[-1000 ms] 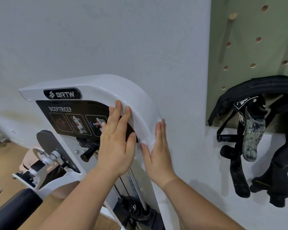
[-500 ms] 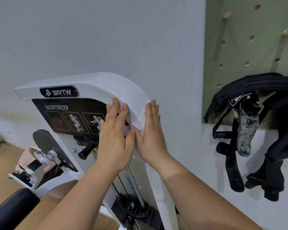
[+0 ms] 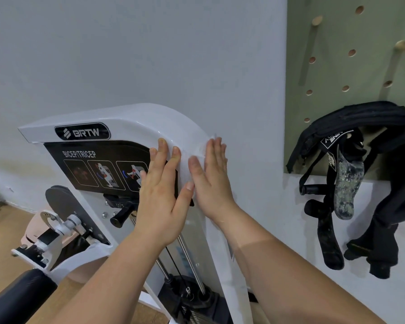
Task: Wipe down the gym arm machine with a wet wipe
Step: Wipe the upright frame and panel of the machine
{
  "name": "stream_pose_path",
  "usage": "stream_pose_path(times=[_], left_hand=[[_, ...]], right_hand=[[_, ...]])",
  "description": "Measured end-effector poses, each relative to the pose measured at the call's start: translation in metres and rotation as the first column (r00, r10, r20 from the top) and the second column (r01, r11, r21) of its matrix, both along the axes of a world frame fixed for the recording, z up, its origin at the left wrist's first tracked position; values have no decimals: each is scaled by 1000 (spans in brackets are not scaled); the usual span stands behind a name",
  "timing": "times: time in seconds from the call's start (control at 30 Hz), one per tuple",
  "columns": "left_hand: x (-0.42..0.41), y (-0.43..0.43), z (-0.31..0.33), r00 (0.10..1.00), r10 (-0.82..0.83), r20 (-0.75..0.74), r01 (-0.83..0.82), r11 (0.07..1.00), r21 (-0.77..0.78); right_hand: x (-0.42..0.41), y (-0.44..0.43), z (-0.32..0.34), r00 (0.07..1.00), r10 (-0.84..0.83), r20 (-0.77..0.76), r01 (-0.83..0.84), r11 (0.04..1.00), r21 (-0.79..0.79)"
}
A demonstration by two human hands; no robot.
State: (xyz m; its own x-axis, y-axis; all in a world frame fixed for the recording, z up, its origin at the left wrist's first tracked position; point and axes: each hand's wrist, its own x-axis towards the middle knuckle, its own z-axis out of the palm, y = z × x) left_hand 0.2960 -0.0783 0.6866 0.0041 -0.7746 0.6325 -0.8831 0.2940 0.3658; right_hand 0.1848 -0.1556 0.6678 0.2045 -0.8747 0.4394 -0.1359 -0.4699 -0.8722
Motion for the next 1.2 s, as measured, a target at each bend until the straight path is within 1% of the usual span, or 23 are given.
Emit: stream_pose_path(times=[0.1, 0.17, 0.2, 0.27, 0.33, 0.4, 0.5, 0.57, 0.63, 0.7, 0.77, 0.8, 0.87, 0.93, 1.0, 1.07, 1.2], left_hand=[[4, 3, 3, 1000, -18, -5, 18, 1000, 19], [6, 3, 4, 1000, -26, 5, 26, 999, 21], [8, 4, 4, 1000, -27, 15, 26, 999, 21], [11, 5, 5, 999, -28, 31, 27, 999, 27], [14, 4, 6, 998, -40, 42, 38, 999, 33], [17, 3, 5, 997, -49, 57, 47, 998, 30], [20, 1, 4, 995, -57, 83, 56, 998, 18], [21, 1, 4, 993, -71, 90, 70, 997, 13], [23, 2, 3, 991, -73, 115, 75, 997, -11], [26, 4, -5, 986, -83, 147, 90, 995, -38], [27, 7, -18, 978, -128, 162, 137, 990, -41], [27, 8, -27, 973, -161, 166, 169, 985, -31], [28, 8, -49, 957, -221, 185, 226, 974, -4], [28, 8, -70, 948, -248, 199, 247, 969, 27], [26, 9, -86, 946, -260, 192, 252, 965, 66], [22, 11, -96, 946, -272, 177, 261, 962, 83], [13, 15, -110, 950, -274, 149, 271, 962, 42]], right_hand=[[6, 6, -13, 996, -83, 24, 85, 990, -111], [4, 12, -44, 994, -93, 61, 99, 989, -106], [1, 15, -63, 995, -87, 59, 90, 994, -62], [-9, 24, -100, 999, -50, 7, 49, 996, 75], [-21, 29, -122, 1000, 26, -5, -25, 982, 188], [-31, 27, -117, 995, 86, 47, -95, 961, 258], [-29, 17, -70, 983, 63, 172, -115, 944, 310], [-17, 11, -33, 978, -7, 209, -61, 947, 316], [-1, 12, -11, 971, -100, 216, 38, 961, 272], [11, 17, -14, 962, -182, 205, 142, 971, 193], [15, 25, -41, 952, -220, 214, 190, 970, 153], [16, 30, -59, 950, -219, 225, 181, 967, 178], [14, 45, -94, 948, -217, 233, 146, 946, 288], [13, 53, -124, 956, -194, 218, 99, 919, 382], [12, 49, -138, 957, -176, 230, 51, 884, 465], [7, 39, -127, 965, -140, 221, 18, 878, 477], [-3, 24, -76, 978, -64, 197, 5, 957, 289]])
